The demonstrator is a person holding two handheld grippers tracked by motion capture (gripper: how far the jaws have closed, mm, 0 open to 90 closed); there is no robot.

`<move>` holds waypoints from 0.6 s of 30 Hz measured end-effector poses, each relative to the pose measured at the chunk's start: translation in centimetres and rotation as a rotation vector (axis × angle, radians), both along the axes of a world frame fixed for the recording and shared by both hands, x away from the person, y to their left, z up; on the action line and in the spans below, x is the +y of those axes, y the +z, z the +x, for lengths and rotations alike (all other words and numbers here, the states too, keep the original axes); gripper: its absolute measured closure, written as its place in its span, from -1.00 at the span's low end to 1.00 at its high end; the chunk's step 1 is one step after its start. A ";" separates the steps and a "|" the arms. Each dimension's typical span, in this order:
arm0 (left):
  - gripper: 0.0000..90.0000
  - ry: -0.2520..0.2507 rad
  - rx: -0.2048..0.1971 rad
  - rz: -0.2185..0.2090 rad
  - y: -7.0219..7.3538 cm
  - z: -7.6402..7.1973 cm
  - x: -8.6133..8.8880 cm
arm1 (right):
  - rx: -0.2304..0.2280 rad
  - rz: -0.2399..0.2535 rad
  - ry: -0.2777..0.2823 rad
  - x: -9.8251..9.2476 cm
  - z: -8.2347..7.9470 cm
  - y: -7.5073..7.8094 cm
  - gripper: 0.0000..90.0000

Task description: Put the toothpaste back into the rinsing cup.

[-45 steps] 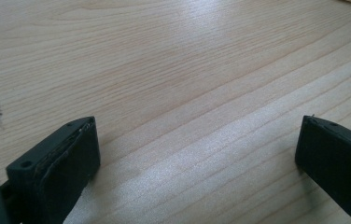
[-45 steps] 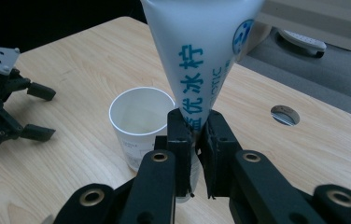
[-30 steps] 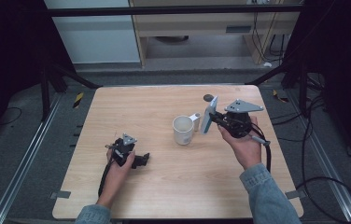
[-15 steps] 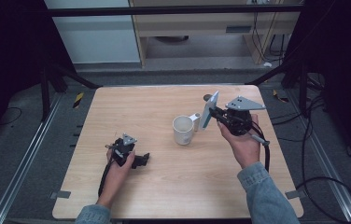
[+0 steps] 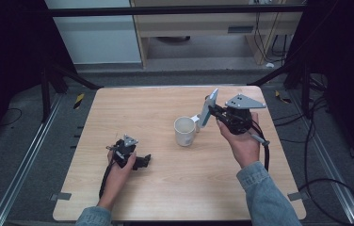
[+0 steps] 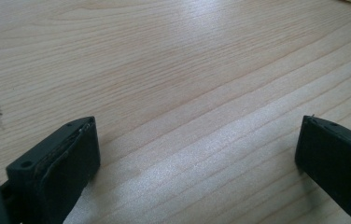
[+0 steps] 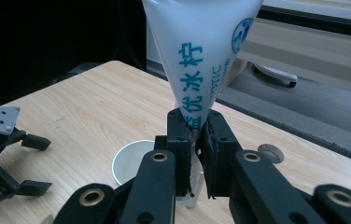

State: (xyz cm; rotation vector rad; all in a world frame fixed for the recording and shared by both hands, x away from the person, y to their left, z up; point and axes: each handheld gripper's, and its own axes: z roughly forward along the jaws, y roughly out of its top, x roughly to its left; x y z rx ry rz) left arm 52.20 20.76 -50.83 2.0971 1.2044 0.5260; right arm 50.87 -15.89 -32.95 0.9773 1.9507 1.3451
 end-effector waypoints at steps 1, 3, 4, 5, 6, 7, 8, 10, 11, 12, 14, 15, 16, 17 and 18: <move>-1.00 0.000 0.000 0.000 0.0 0.0 0.0 | -0.003 0.000 0.000 0.0 0.0 0.0 0.83; -1.00 0.000 0.000 0.000 0.0 0.0 0.0 | -0.001 0.004 0.000 0.1 0.0 0.1 0.83; -1.00 0.000 0.000 0.000 0.0 0.0 0.0 | -0.002 0.006 0.000 0.1 0.0 0.1 0.83; -1.00 0.000 0.000 0.000 0.0 0.0 0.0 | -0.002 0.006 0.000 0.1 0.0 0.1 0.83; -1.00 0.000 0.000 0.000 0.0 0.0 0.0 | -0.005 0.007 0.001 0.2 0.0 0.2 0.83; -1.00 0.000 0.000 0.000 0.0 0.0 0.0 | -0.005 0.007 0.001 0.2 0.0 0.2 0.83; -1.00 0.000 0.000 0.000 0.0 0.0 0.0 | -0.008 0.009 0.001 0.3 0.0 0.3 0.83; -1.00 0.000 0.000 0.001 0.0 0.0 0.0 | -0.010 0.008 0.001 0.3 0.0 0.4 0.83; -1.00 0.000 0.000 0.001 0.0 0.0 0.0 | -0.013 0.010 0.004 0.4 0.0 0.5 0.83; -1.00 0.000 0.000 0.000 0.0 0.0 0.0 | -0.018 0.012 0.006 0.5 0.0 0.6 0.83; -1.00 0.000 0.000 0.000 0.0 0.0 0.0 | -0.020 0.014 0.008 0.7 0.0 0.8 0.83; -1.00 0.000 0.000 0.000 0.0 0.0 0.0 | -0.020 0.014 0.008 0.7 0.0 0.8 0.83; -1.00 0.000 0.000 0.001 0.0 0.0 0.0 | -0.023 0.010 0.011 0.8 0.0 0.8 0.83; -1.00 0.000 0.000 0.001 0.0 0.0 0.0 | -0.023 0.010 0.011 0.8 0.0 0.8 0.83; -1.00 0.000 0.000 0.001 0.0 0.0 0.0 | -0.023 0.013 0.010 1.0 0.1 0.8 0.83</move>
